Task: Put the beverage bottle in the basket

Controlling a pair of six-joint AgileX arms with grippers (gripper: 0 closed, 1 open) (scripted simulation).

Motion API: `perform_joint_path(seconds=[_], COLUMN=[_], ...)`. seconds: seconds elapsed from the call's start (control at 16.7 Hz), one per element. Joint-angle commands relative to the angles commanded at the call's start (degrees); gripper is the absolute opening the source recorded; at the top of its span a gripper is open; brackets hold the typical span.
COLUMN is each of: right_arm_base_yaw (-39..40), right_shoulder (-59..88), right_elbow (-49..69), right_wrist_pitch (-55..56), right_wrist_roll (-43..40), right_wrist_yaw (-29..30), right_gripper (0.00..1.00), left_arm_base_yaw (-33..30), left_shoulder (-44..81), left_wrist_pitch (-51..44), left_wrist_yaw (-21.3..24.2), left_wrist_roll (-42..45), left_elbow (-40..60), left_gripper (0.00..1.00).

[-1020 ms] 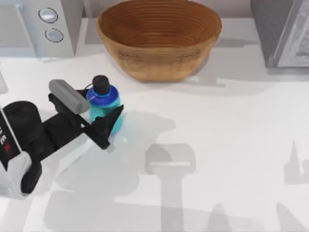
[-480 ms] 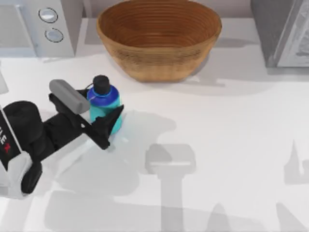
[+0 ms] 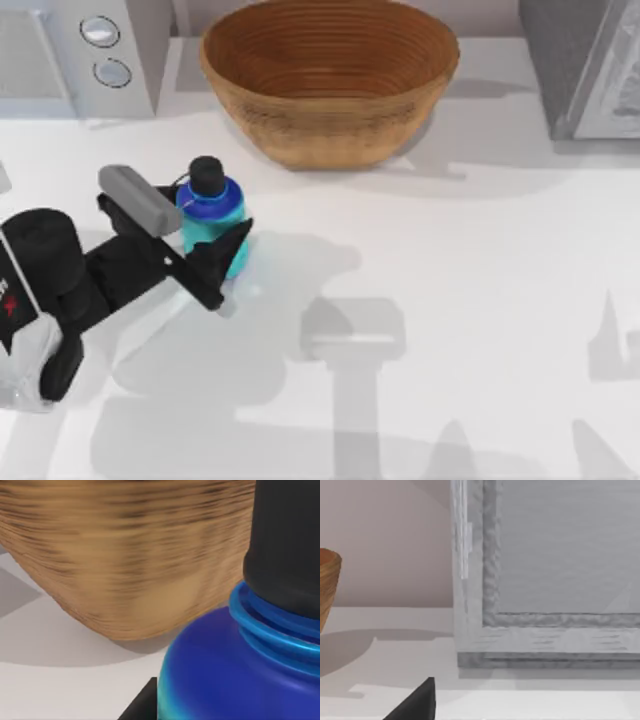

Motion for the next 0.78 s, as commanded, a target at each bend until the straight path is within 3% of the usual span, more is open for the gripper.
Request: perform_joint_path(seconds=[0.36,0.78], right_arm_base_yaw=[0.00,0.00], right_shoulder=[0.00,0.00], right_elbow=[0.00,0.00], right_wrist_pitch=[0.00,0.00], right_wrist_roll=[0.00,0.00], right_wrist_yaw=[0.00,0.00], right_gripper=[1.00,1.00], left_arm_base_yaw=[10.10,20.78], left_shoulder=[-14.91,-44.13], left_wrist_pitch=[-12.26,-30.18], left_wrist_yaw=[5.09,17.54], left_wrist_roll=[1.49,4.20], left_elbow=[-6.95,-14.39], left_gripper=[0.00,0.00])
